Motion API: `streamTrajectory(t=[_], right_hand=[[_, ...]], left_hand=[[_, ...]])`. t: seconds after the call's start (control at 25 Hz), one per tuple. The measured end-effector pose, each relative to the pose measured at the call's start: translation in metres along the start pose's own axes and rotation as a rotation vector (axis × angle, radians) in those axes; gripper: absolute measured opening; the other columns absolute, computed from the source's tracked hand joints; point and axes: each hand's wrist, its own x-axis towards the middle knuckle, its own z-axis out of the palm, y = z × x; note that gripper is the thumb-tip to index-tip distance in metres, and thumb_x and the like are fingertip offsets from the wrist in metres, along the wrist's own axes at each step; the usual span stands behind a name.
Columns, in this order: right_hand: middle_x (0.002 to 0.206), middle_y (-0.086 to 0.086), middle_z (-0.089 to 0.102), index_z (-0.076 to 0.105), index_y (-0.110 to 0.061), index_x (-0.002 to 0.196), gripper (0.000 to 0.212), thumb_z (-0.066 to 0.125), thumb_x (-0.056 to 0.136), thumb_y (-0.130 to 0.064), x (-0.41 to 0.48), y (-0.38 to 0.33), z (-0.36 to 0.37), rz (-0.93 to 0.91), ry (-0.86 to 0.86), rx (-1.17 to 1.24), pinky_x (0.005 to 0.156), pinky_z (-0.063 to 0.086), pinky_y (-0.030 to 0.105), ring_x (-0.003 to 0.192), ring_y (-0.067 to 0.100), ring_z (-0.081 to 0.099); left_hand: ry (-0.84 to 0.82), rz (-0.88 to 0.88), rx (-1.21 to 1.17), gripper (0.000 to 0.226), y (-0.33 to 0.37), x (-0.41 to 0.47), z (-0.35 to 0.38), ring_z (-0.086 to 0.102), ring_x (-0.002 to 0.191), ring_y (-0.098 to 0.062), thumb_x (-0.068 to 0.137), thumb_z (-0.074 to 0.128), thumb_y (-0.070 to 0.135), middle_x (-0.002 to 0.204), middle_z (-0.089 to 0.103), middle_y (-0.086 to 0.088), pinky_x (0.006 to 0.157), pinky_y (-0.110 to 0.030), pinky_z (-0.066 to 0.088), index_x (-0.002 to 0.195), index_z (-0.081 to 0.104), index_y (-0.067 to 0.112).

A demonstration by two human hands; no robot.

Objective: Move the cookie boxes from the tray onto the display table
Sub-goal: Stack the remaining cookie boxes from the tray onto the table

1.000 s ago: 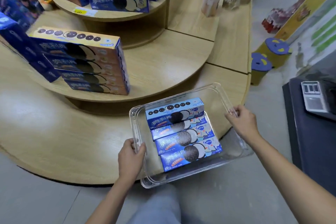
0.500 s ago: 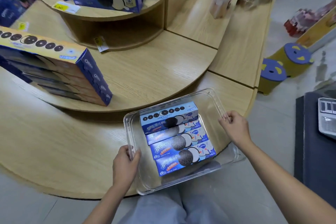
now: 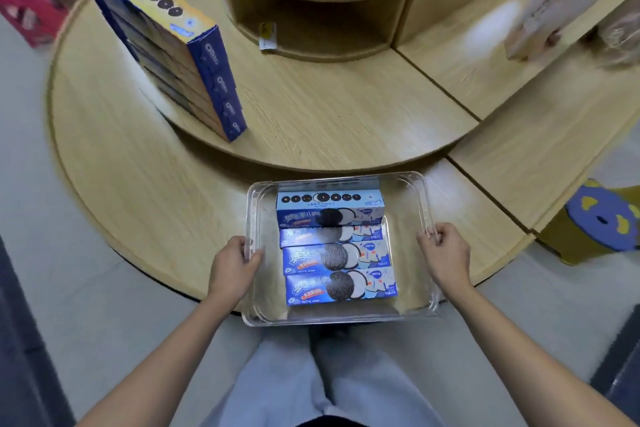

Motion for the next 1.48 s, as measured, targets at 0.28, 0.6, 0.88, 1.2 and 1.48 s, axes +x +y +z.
streamTrajectory(t=[0.28,0.6,0.88,1.2,1.48], right_hand=[[0.076,0.007,0.057,0.058,-0.004,0.093,0.017,0.058,0.084,-0.019,0.004,-0.001,0.003,0.019,-0.020,0.023,0.064,0.034,0.029,0.072,0.025,0.051],[0.082,0.003,0.056,0.054,-0.007,0.100,0.026,0.061,0.080,-0.021,0.004,-0.009,0.004,0.067,0.009,0.009,0.071,0.043,0.036,0.083,0.028,0.057],[0.102,-0.002,0.054,0.049,-0.012,0.115,0.039,0.062,0.079,-0.009,-0.024,-0.030,0.027,-0.193,-0.144,0.038,0.083,0.043,0.029,0.093,0.015,0.052],[0.109,0.013,0.062,0.042,-0.006,0.114,0.066,0.067,0.054,-0.016,-0.022,0.012,0.077,0.275,-0.537,-0.139,0.086,0.051,0.040,0.098,0.031,0.061],[0.102,0.007,0.062,0.039,-0.010,0.106,0.060,0.075,0.058,-0.012,-0.021,0.004,0.063,0.339,-0.535,-0.140,0.082,0.054,0.043,0.092,0.028,0.064]], left_hand=[[0.010,0.025,0.052,0.033,0.003,0.001,0.001,0.062,0.088,-0.031,0.086,0.060,0.028,0.098,0.068,-0.013,0.069,-0.031,0.040,0.110,0.056,0.006],[0.047,-0.001,0.059,0.052,0.008,-0.001,0.002,0.057,0.092,-0.025,0.083,0.062,0.028,0.115,0.058,-0.012,0.077,-0.035,0.045,0.127,0.044,0.008],[-0.030,0.202,0.014,0.055,0.036,-0.006,0.029,0.054,0.106,-0.024,0.077,0.063,0.013,0.122,0.049,-0.008,0.093,-0.039,0.047,0.128,0.045,0.010],[-0.367,-0.280,-0.179,0.078,0.011,-0.008,0.075,0.062,0.099,-0.031,0.049,0.080,0.013,0.113,0.061,-0.016,0.087,-0.044,0.053,0.115,0.038,0.005],[-0.415,-0.198,-0.063,0.075,0.009,-0.011,0.069,0.064,0.097,-0.027,0.053,0.082,0.024,0.109,0.064,-0.007,0.084,-0.038,0.052,0.115,0.043,0.009]])
